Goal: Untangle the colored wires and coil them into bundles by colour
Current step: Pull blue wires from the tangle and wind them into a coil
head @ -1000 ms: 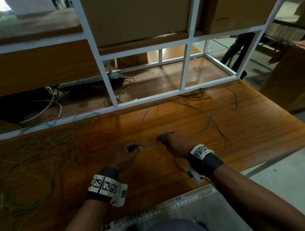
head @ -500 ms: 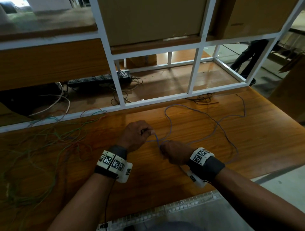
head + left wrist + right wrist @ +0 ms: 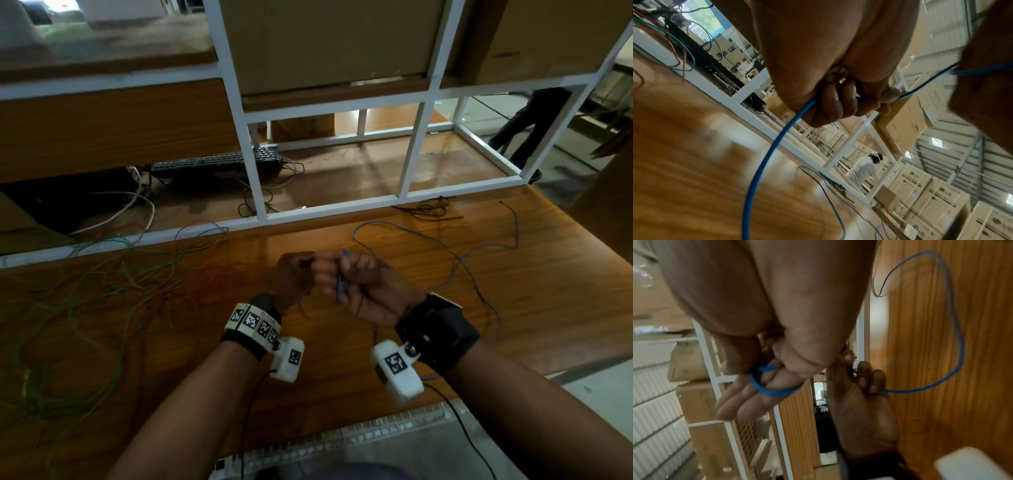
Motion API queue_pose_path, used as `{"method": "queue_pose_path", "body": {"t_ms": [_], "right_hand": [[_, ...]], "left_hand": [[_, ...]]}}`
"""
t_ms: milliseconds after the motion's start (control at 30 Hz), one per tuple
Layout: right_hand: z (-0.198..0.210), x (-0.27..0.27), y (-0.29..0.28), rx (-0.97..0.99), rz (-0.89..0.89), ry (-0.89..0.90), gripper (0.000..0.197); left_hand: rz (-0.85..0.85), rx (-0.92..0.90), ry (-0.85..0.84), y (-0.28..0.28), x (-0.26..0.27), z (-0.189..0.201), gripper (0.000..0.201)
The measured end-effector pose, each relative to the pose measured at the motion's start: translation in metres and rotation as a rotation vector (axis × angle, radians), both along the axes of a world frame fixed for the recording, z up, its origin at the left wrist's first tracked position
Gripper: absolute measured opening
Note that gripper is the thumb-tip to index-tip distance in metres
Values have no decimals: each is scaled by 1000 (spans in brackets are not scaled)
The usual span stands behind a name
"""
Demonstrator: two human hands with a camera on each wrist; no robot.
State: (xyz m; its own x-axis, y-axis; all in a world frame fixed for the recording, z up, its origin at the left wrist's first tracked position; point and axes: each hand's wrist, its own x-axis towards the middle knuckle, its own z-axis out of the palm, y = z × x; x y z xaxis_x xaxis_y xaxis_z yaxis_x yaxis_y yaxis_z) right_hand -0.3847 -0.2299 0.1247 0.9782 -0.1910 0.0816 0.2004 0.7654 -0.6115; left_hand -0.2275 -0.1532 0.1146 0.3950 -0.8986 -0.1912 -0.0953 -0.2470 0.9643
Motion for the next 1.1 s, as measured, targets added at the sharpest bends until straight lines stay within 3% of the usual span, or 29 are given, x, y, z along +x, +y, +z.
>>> {"method": "queue_pose_path", "body": {"t_ms": [100,167,233,300,367,400,500,567,733,867,933,1000,1100], "right_hand": [[1,12,-11,56,-268,20,38],[-6,21,-21,-62,-462,51,36],[-17,23,-34,-364,-679,161,31],[-32,19,-51,-973,-878,372,28],[-44,11,-64,-1521,-802,507,33],[-50,7,-66,-1678,-703,526,33],[-57,-1,-56,-1905,-299,535,23],[-50,-2,-45,-1881,-80,551,24],[-20,2,-36,-1765,114,672,17],[-2,-5,-30,-1631,276,705,38],[4,-10,-22,-1553,311,671,47],[8,-12,-16,-1425,273,613,36],[11,-19,-4,-1010,-30,494,22]], "left_hand": [[38,48,-143,4,-18,-11,22],[-4,-11,-121,5,-30,-19,21],[-42,15,-112,7,-33,-30,19],[-39,46,-164,11,-28,-39,23],[-37,52,-222,18,-20,-43,27],[-37,57,-242,22,-15,-42,24],[-16,85,-362,28,-4,-34,16],[-38,47,-467,27,4,-27,16],[-118,-86,-588,20,20,-15,17],[-335,-226,-941,7,19,-2,10],[-409,-236,-1012,-1,13,7,13],[-396,-284,-936,-7,13,13,13],[-230,-301,-579,-12,27,13,16]]}}
